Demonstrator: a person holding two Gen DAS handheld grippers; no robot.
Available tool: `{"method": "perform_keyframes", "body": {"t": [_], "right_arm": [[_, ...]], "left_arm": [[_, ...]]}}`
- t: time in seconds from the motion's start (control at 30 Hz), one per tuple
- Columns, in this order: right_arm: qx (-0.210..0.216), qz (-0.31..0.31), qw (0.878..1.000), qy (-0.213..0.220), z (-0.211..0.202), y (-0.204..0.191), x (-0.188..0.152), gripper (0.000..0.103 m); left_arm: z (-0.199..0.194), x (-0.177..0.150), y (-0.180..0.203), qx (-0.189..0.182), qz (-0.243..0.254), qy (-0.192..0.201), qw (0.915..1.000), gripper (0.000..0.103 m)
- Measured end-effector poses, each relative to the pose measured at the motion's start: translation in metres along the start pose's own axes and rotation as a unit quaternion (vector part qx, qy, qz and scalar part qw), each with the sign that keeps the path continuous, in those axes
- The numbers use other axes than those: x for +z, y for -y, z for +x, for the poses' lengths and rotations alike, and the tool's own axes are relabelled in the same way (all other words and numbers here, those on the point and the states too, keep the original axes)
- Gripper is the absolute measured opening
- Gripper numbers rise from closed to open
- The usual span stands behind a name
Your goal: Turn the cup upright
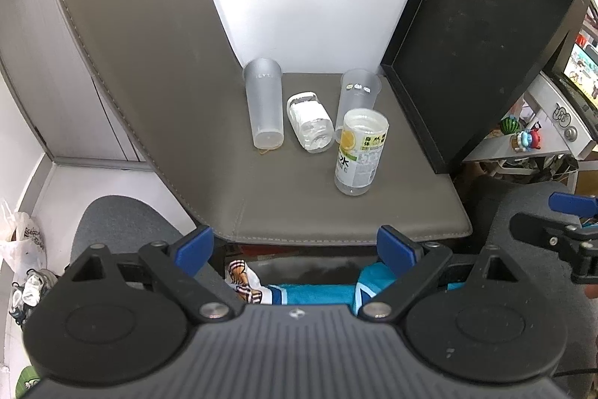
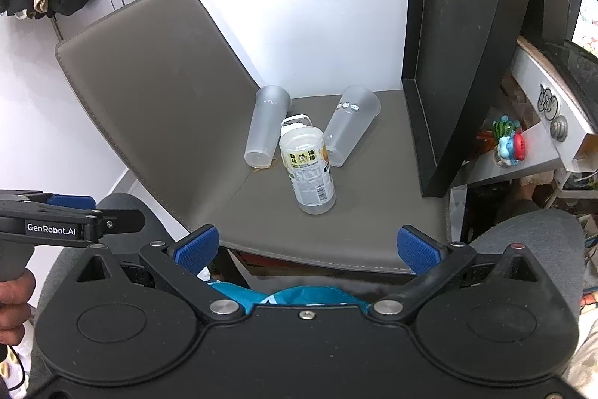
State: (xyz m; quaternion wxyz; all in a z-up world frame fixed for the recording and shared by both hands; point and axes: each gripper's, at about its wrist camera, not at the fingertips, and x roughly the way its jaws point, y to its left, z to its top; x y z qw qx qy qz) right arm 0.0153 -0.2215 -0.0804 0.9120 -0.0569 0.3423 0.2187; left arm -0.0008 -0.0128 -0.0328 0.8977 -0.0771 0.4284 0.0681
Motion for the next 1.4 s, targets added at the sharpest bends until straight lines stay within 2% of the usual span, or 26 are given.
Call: {"method": "perform_keyframes", "body": {"t": [0.73,1.4], "right_arm": [[-0.006,-0.003,1.000,0.001,0.0004,0.0000,-0.0024,0.103],[-0.009,-0.008,1.000,-0.002,0.0018,-0.0026,-0.0038,0.103]], "left_arm": [[0.0045,-0.0001,0.0019,-0.006,0.008,-0.009,0.9999,0.094],[-0.0010,-0.0045,0.0019,-0.010,0.009,0.003,0.9999,0.094]]}}
